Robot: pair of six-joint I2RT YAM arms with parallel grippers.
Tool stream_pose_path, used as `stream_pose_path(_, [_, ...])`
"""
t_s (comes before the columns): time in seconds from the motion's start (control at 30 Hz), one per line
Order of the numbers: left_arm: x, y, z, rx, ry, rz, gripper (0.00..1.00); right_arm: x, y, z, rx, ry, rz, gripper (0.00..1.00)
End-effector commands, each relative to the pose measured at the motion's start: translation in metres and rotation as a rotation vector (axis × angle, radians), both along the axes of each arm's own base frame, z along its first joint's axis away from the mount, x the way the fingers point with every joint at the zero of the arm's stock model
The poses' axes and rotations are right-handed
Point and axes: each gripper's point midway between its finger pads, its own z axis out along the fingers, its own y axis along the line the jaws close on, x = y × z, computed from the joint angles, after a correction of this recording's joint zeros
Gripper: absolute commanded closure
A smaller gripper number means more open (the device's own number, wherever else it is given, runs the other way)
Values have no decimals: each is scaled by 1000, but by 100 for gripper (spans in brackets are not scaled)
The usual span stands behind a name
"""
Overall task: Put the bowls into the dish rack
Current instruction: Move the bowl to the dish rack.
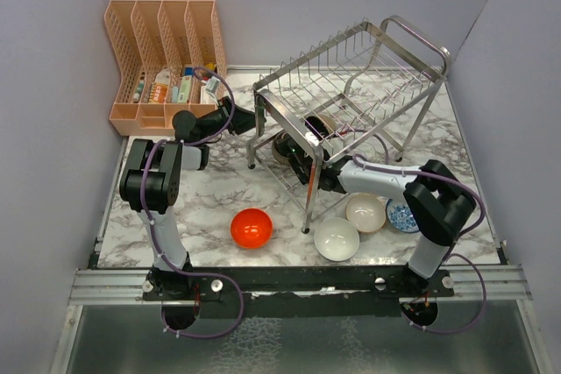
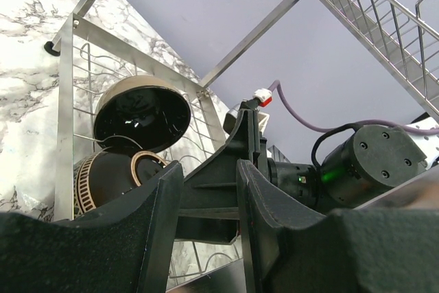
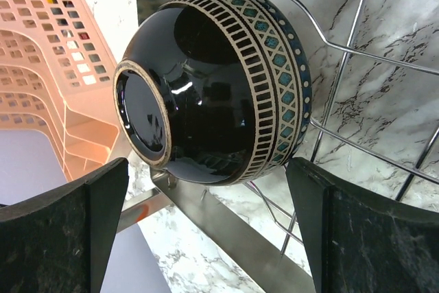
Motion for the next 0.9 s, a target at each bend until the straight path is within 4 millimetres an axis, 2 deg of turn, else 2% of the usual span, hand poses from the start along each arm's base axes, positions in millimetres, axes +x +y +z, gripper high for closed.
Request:
stream_pose_path(0.0, [0,1,7,4,-59,-15,60,-1,-33,-31,-150,-1,-66,0])
stream_pose_path(0.2, [0,1,7,4,-59,-16,60,11,-28,20,-157,-210,-25,1])
stream_pose_path(0.33, [0,1,7,4,-60,-15,60,11,-32,37,-155,-286,-31,0])
stream_pose_path(0.63, [-1,1,9,2,-61,-15,61,8,-32,41,-140,-295,-19,0])
stream_pose_path(0.87, [-1,1,10,3,-67,-16,61,-6,-24,19,-118,-112,-18,0])
